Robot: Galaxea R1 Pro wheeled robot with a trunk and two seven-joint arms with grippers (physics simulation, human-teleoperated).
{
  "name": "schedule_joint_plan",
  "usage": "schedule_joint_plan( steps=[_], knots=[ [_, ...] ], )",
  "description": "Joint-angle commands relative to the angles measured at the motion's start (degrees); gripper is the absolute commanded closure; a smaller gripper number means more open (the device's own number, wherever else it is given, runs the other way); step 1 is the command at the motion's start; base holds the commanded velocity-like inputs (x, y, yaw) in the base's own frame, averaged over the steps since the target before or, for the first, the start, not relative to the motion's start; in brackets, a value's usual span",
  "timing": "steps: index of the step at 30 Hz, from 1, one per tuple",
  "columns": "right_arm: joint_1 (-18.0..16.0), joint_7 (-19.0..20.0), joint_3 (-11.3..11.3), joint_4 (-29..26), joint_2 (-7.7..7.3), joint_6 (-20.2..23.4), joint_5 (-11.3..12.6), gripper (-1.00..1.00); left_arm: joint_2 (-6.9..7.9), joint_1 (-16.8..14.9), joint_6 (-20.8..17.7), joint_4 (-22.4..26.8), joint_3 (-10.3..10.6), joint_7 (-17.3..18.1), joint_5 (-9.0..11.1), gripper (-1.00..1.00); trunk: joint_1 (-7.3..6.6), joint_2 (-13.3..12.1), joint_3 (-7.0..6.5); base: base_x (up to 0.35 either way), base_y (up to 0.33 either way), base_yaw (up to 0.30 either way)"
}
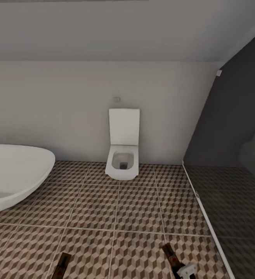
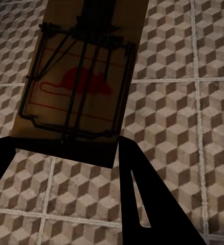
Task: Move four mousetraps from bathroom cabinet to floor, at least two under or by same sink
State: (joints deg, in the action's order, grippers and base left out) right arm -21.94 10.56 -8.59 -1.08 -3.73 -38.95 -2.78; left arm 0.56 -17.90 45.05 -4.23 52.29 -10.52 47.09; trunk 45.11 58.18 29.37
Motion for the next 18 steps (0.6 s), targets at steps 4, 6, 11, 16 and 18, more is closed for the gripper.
schedule_joint_plan(
  steps=[4, 6, 11, 16, 18],
  knots=[
    [0.0, -0.8, -0.1, 0.0, -0.76, -0.1, 6.2, 1.00, -0.03, 0.0, 0.0, -0.1, 0.4, -0.8, -0.5, 1.00, 0.00, 0.0, 0.05, 0.000, 0.000, 0.000],
    [0.0, -0.9, -0.2, 0.0, -0.97, -0.1, 9.7, 1.00, -0.03, 0.0, 0.0, -0.1, 0.4, -0.8, -0.5, 1.00, 0.00, 0.0, 0.05, 0.000, 0.000, 0.000],
    [0.0, -1.0, -0.3, 0.0, -0.99, 0.0, 14.0, 1.00, -0.03, 0.0, 0.0, -0.1, 0.4, -0.8, -0.5, 1.00, 0.00, 0.0, 0.05, 0.000, 0.000, 0.000],
    [0.0, -1.0, -0.4, 0.0, -0.87, 0.1, 14.8, 1.00, -0.03, 0.0, 0.0, -0.1, 0.4, -0.8, -0.5, 1.00, 0.00, 0.0, 0.05, 0.030, 0.000, 0.000],
    [0.0, -1.0, -0.4, 0.0, -0.80, 0.1, 14.9, 1.00, -0.03, 0.0, 0.0, -0.1, 0.4, -0.8, -0.5, 1.00, 0.00, 0.0, 0.05, 0.156, 0.000, 0.000]
  ],
)
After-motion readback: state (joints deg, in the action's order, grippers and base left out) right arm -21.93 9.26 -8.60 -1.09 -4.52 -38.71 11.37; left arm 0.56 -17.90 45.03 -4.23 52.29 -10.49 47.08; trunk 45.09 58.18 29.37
